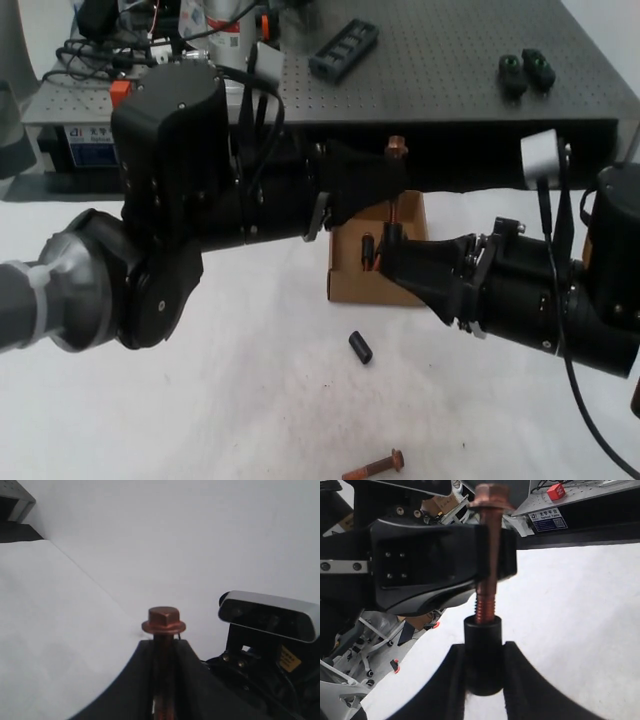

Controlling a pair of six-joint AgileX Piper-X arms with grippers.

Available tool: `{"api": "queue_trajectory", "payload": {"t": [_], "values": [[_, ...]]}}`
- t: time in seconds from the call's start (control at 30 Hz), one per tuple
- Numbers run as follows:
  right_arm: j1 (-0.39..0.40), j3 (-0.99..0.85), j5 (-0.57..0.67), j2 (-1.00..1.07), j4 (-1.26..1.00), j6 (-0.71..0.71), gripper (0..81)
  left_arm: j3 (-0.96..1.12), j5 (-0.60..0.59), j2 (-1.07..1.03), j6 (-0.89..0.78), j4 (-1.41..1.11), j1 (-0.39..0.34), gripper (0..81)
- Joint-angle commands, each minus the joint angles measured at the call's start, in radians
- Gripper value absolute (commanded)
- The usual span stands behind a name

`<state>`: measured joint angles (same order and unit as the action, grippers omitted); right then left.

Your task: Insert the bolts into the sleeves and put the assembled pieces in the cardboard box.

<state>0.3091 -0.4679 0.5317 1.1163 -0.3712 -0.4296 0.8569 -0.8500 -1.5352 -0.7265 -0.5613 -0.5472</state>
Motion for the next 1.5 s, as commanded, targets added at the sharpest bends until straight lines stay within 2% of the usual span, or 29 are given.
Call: {"api": "queue_trajectory", "payload": {"t": [0.0, 0.07, 0.13, 0.2, 0.33, 0.47, 0.53, 0.67, 0.8, 0.93, 1.03, 1.17, 1.23, 1.4, 1.43, 1.47], "values": [[0.0, -0.003, -0.046, 0.0, -0.074, 0.022, 1.3, 0.002, -0.068, 0.01, 0.009, -0.016, 0.0, 9.5], [-0.009, -0.003, -0.077, 0.0, -0.086, 0.026, 1.3, 0.002, -0.057, 0.01, 0.012, -0.016, 0.0, 25.5], [-0.028, -0.003, -0.115, 0.0, -0.086, 0.05, 1.3, 0.002, -0.015, 0.01, 0.012, -0.016, 0.0, 45.9], [-0.055, -0.006, -0.163, 0.0, -0.086, 0.092, 1.3, 0.002, 0.023, 0.01, 0.012, -0.014, 0.0, 53.6], [-0.128, -0.062, -0.21, 0.046, -0.055, 0.182, 1.3, 0.002, 0.039, 0.01, 0.071, 0.035, 0.0, 48.0], [-0.17, -0.227, -0.224, 0.195, 0.087, 0.274, 1.3, 0.002, 0.048, 0.01, 0.19, 0.211, 0.0, 46.3], [-0.17, -0.336, -0.249, 0.289, 0.201, 0.335, 1.3, 0.009, 0.084, 0.01, 0.344, 0.352, -0.01, 46.0], [-0.166, -0.629, -0.328, 0.516, 0.483, 0.43, 1.3, 0.062, 0.254, -0.023, 0.668, 0.687, -0.055, 43.8], [-0.167, -0.908, -0.368, 0.761, 0.733, 0.439, 1.3, 0.14, 0.335, -0.095, 0.78, 0.878, -0.113, 42.0], [-0.157, -1.118, -0.397, 0.927, 0.892, 0.452, 1.3, 0.225, 0.447, -0.175, 0.922, 1.033, -0.182, 41.9], [-0.143, -1.208, -0.427, 1.014, 0.973, 0.477, 1.3, 0.279, 0.532, -0.237, 0.99, 1.11, -0.227, 41.9], [-0.132, -1.255, -0.476, 1.075, 1.019, 0.478, 0.1, 0.34, 0.559, -0.305, 1.027, 1.169, -0.254, 41.9], [-0.132, -1.258, -0.476, 1.08, 1.036, 0.474, 6.0, 0.361, 0.559, -0.335, 1.026, 1.189, -0.26, 41.9], [-0.137, -1.258, -0.473, 1.069, 1.054, 0.474, 39.1, 0.392, 0.562, -0.378, 1.104, 1.265, -0.265, 41.9], [-0.138, -1.258, -0.473, 1.063, 1.054, 0.474, 43.1, 0.392, 0.563, -0.383, 1.118, 1.269, -0.269, 41.9], [-0.138, -1.258, -0.473, 1.057, 1.056, 0.474, 43.6, 0.392, 0.563, -0.386, 1.131, 1.271, -0.276, 41.9]]}}
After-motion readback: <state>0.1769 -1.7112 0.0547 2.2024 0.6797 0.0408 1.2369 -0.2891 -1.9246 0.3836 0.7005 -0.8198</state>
